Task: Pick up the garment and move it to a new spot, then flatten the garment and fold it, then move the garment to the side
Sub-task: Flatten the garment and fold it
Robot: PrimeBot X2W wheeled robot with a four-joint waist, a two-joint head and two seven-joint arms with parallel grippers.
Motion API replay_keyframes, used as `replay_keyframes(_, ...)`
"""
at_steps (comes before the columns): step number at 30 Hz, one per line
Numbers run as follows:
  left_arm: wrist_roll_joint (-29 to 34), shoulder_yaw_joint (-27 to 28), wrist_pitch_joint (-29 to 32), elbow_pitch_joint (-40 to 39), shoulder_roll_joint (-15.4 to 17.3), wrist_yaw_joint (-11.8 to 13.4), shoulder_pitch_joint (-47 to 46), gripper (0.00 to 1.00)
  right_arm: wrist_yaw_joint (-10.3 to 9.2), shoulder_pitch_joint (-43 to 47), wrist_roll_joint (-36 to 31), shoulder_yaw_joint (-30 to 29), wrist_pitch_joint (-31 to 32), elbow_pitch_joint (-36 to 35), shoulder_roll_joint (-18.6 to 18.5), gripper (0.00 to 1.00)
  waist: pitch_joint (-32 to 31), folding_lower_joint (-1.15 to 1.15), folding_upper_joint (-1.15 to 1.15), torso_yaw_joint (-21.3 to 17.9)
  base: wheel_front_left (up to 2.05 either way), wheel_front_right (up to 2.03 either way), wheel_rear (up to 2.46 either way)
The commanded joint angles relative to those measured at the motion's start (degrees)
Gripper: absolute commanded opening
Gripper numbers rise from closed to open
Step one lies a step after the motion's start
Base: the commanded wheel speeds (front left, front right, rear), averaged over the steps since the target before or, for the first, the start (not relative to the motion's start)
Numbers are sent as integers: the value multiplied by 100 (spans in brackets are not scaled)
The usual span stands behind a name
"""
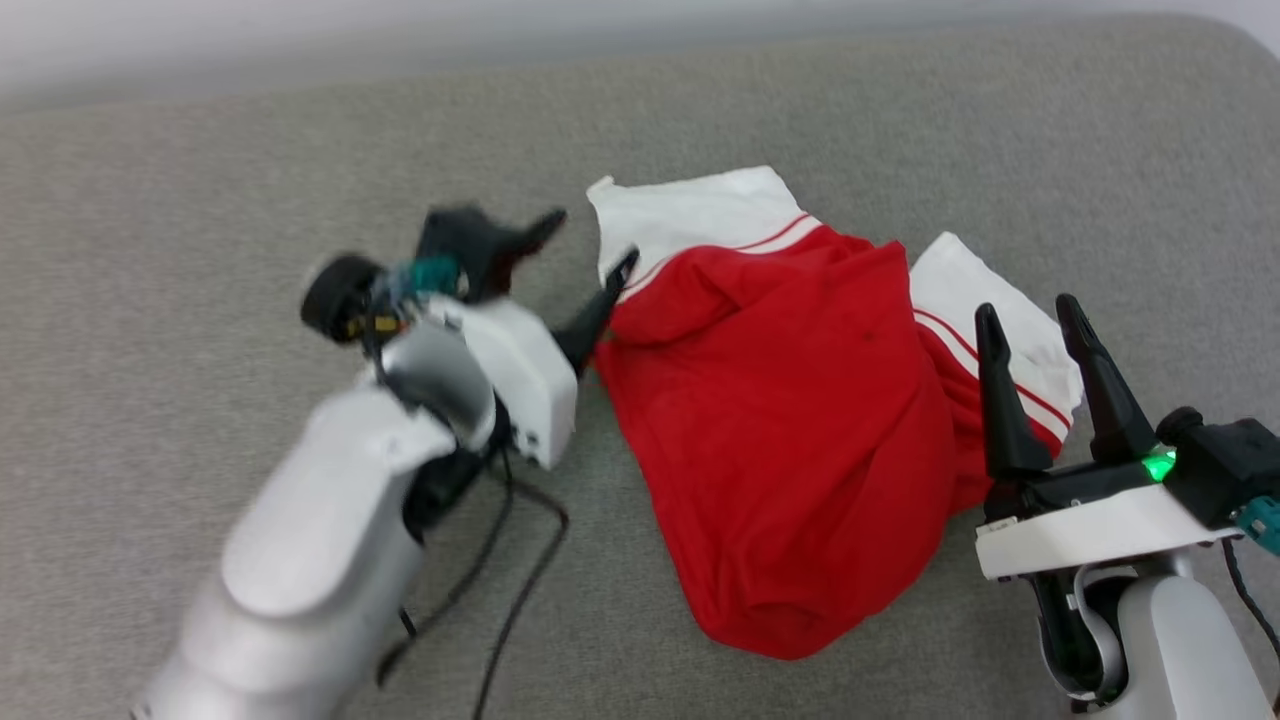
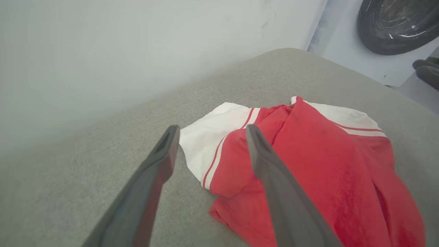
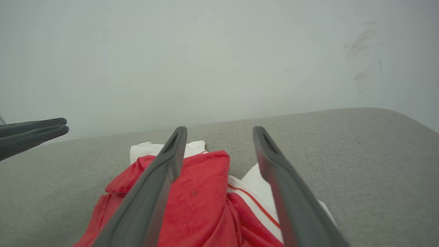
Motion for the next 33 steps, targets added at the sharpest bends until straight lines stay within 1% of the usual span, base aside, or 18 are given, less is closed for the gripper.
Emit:
replay_keyframes(1, -208, -108, 342, 105, 189, 0, -405, 100, -4, -131, -19, 64, -22, -29, 27, 100, 363, 0, 0, -290, 0, 0, 0)
replay_keyframes(2, -400, -243, 612, 190, 253, 0, -672, 100, -4, -169, -26, 105, -34, -26, 33, 100, 438, 0, 0, -340, 0, 0, 0)
replay_keyframes(5, -1063, -406, 1489, 570, 394, -1, -1404, 100, -4, -266, -18, 231, -80, -32, 40, 100, 650, 0, 0, -510, 0, 0, 0)
replay_keyframes(8, -1351, -562, 2286, 1033, 687, 0, -2068, 100, -4, -380, 41, 340, -112, -21, 60, 100, 841, 0, 0, -688, 0, 0, 0)
replay_keyframes(11, -1643, -520, 2914, 1523, 706, 1, -2547, 100, -4, -445, 96, 438, -158, -19, 71, 100, 991, 0, 0, -832, 0, 0, 0)
replay_keyframes(13, -1710, -486, 3167, 1802, 728, 23, -2826, 100, -4, -474, 129, 486, -177, -10, 72, 100, 1071, 0, 0, -911, 0, 0, 0)
replay_keyframes(17, -1716, -442, 3330, 2268, 710, 88, -3188, 100, -4, -514, 201, 547, -209, 20, 78, 100, 1205, 0, 0, -1030, 0, 0, 0)
replay_keyframes(20, -1595, -548, 3373, 2526, 707, 91, -3392, 100, -4, -548, 253, 585, -218, 40, 79, 100, 1278, 0, 0, -1080, 0, 0, 0)
replay_keyframes(27, -1381, -957, 3395, 2957, 720, 31, -3477, 100, -4, -599, 373, 632, -225, 25, 78, 100, 1394, 0, 0, -1136, 0, 0, 0)
replay_keyframes(32, -1447, -1353, 3554, 3148, 764, -4, -3319, 100, -4, -627, 487, 610, -225, 29, 78, 100, 1430, 0, 0, -1166, 0, 0, 0)
replay_keyframes(33, -1524, -1460, 3628, 3134, 757, -8, -3271, 43, -4, -630, 504, 589, -226, 28, 78, 100, 1432, 0, 0, -1171, 0, 0, 0)
